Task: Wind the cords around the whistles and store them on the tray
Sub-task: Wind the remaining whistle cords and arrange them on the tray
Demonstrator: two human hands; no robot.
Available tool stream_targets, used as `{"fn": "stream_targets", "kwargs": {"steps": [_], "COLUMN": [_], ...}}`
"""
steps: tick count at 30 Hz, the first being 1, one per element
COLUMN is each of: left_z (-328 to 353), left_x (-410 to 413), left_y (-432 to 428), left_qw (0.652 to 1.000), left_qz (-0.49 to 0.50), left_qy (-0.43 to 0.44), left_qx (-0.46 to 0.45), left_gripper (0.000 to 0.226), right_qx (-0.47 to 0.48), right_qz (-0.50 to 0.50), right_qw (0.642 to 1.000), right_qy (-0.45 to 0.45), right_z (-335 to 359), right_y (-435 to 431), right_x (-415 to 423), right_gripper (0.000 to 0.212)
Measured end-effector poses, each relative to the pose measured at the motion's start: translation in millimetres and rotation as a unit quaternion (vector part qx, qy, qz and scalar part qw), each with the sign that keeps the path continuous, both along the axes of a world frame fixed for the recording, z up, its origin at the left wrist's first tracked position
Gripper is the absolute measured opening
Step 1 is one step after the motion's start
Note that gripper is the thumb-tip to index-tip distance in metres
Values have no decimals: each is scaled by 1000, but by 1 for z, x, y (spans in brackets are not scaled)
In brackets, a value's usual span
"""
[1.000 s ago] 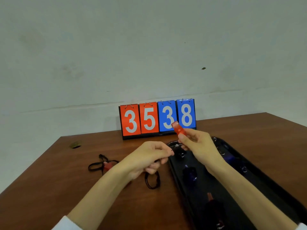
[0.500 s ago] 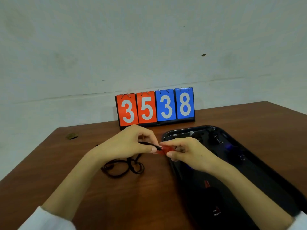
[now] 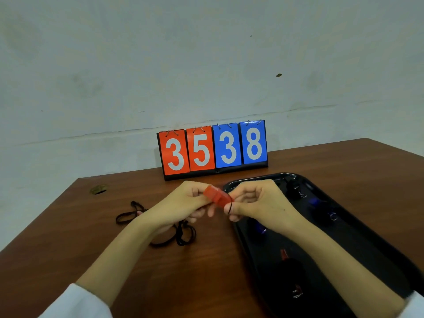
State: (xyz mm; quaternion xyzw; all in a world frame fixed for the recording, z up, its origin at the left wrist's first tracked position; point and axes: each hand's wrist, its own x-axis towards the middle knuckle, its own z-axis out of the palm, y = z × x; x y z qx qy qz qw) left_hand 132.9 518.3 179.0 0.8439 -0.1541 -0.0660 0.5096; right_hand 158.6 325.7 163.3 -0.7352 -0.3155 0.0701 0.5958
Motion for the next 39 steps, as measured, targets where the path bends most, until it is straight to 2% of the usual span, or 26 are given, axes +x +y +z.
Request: {"fn": "stream_targets", "kwargs": {"steps": [3, 6, 9, 12, 15, 18, 21, 24, 29, 34, 39], "left_z": [-5, -7, -5, -3, 2, 9, 15, 17, 17, 10, 6], "left_x": [-1, 0, -1, -3, -7, -11, -13, -13, -6, 1, 6], "left_y": [-8, -12, -16, -18, -17, -18, -17, -11, -1, 8, 11], "left_qw": [999, 999, 999, 990, 980, 976, 976, 975, 975, 985, 988], "left_qz": [-7, -14, -16, -25, -50, -64, -56, -22, 24, 52, 50], "left_qy": [21, 23, -3, -39, -68, -84, -115, -129, -134, -106, -86], "left_qx": [-39, -23, 49, 131, 179, 190, 179, 178, 176, 128, 117], "left_gripper": [36, 33, 27, 23, 29, 28, 21, 29, 34, 21, 44], "right_qx": [49, 39, -26, -83, -136, -184, -214, -225, -158, -91, -28], "right_qz": [-77, -176, -262, -290, -283, -244, -173, -85, -8, 6, -34], "right_qw": [996, 983, 960, 941, 930, 927, 935, 938, 972, 989, 993], "right_qy": [8, -19, -95, -156, -191, -219, -225, -249, -172, -121, -107], "right_z": [1, -2, -10, -15, -18, -19, -17, -18, -18, -12, -7], "right_y": [-2, -3, -4, -3, -2, -1, 0, 4, 9, 8, 6], "right_x": [2, 6, 9, 10, 10, 8, 4, -1, -7, -11, -13], "right_gripper": [11, 11, 12, 14, 16, 16, 17, 13, 12, 11, 14]}}
